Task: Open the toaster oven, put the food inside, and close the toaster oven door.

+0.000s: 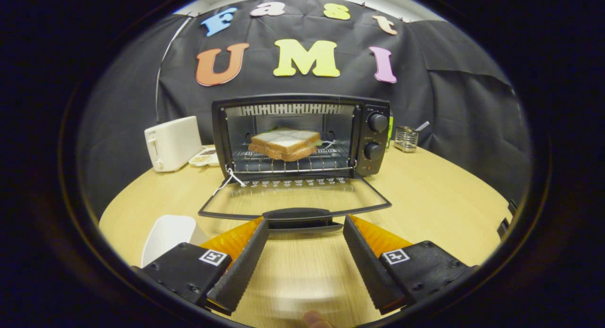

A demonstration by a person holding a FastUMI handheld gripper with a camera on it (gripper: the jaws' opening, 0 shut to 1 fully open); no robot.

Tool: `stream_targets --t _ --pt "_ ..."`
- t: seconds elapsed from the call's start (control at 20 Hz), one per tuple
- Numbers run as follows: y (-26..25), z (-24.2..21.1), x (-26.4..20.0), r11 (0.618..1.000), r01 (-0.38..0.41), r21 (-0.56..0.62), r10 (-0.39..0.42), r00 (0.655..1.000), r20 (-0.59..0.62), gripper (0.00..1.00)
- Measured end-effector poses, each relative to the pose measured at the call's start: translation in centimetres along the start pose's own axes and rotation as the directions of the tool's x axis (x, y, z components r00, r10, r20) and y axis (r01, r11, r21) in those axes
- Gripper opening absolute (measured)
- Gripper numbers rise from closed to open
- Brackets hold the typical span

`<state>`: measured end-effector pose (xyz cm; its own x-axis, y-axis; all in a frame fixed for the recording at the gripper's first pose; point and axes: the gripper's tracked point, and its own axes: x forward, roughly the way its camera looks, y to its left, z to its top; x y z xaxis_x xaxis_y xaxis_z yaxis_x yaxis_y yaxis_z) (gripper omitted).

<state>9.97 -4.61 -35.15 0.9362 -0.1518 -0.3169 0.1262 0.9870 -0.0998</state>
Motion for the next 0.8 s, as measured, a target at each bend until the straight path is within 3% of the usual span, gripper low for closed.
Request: stream_targets --t 0.15,0.4,0.8 --pt "-0.3 -1.1 0.0 1.000 0.012 -0.013 -0.012 0.998 -0.062 1.00" --pt "-0.3 -2.5 2.0 0.999 -0.031 0.028 0.035 0.984 -0.175 1.00" --pt "0.1 -0.4 2.3 0.998 -0.066 0.018 0.067 0.995 -0.071 1.00"
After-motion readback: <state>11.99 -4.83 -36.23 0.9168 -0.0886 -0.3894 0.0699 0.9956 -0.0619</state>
